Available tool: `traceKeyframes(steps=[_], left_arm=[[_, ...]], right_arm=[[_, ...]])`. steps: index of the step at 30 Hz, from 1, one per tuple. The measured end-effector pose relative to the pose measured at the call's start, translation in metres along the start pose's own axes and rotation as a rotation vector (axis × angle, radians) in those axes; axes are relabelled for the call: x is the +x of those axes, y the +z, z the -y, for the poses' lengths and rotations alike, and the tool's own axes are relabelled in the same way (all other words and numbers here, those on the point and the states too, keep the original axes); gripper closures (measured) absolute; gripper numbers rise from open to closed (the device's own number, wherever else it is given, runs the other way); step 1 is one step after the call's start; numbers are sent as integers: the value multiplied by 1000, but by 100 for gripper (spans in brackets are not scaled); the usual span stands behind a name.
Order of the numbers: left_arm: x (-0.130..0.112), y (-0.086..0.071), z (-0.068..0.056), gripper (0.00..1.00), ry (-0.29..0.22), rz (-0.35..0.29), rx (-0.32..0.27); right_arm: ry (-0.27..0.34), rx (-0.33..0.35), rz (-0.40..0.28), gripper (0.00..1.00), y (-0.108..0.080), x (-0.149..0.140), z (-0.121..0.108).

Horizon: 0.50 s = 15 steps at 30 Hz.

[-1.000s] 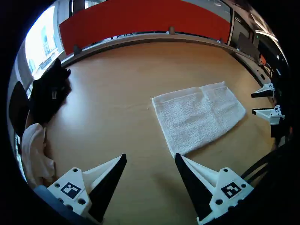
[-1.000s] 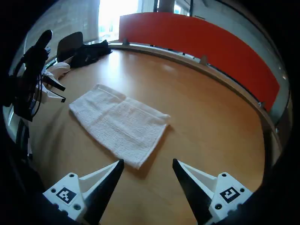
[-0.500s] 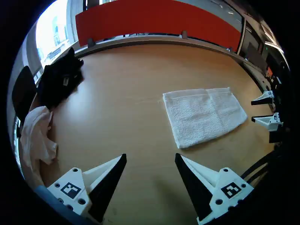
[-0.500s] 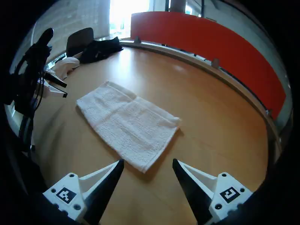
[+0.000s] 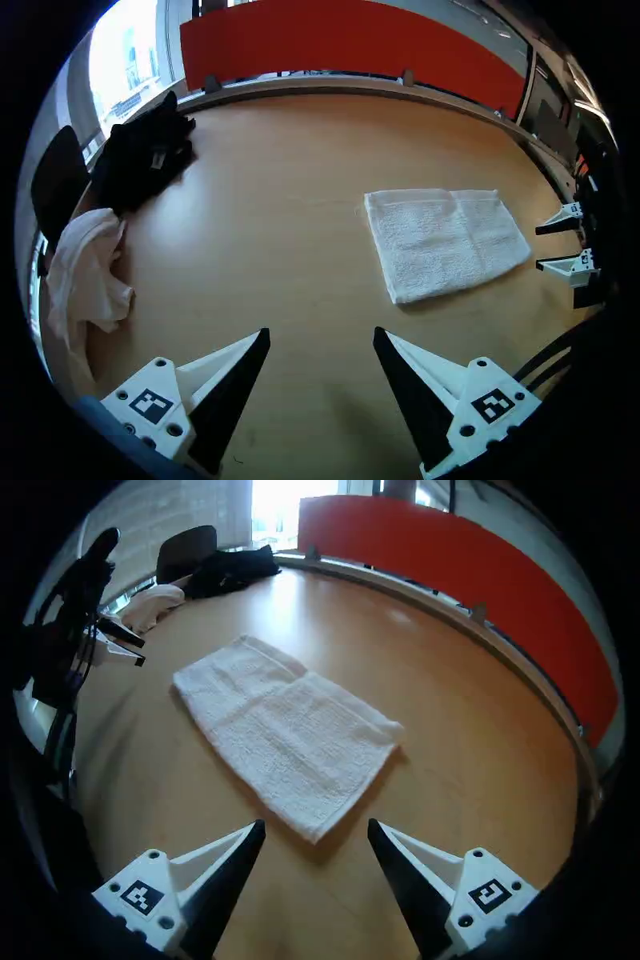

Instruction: Fold towel

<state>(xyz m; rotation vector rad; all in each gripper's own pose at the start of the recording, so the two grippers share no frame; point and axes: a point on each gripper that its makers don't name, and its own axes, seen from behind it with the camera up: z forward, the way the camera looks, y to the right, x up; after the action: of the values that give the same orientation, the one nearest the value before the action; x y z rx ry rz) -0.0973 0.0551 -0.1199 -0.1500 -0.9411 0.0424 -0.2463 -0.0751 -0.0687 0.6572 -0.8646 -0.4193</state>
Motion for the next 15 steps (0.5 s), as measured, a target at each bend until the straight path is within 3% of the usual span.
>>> traceKeyframes(steps=[15], left_arm=[[-6, -5, 6, 4, -4, 5, 12]], right_arm=[[9, 51, 79, 51, 5, -18, 3]])
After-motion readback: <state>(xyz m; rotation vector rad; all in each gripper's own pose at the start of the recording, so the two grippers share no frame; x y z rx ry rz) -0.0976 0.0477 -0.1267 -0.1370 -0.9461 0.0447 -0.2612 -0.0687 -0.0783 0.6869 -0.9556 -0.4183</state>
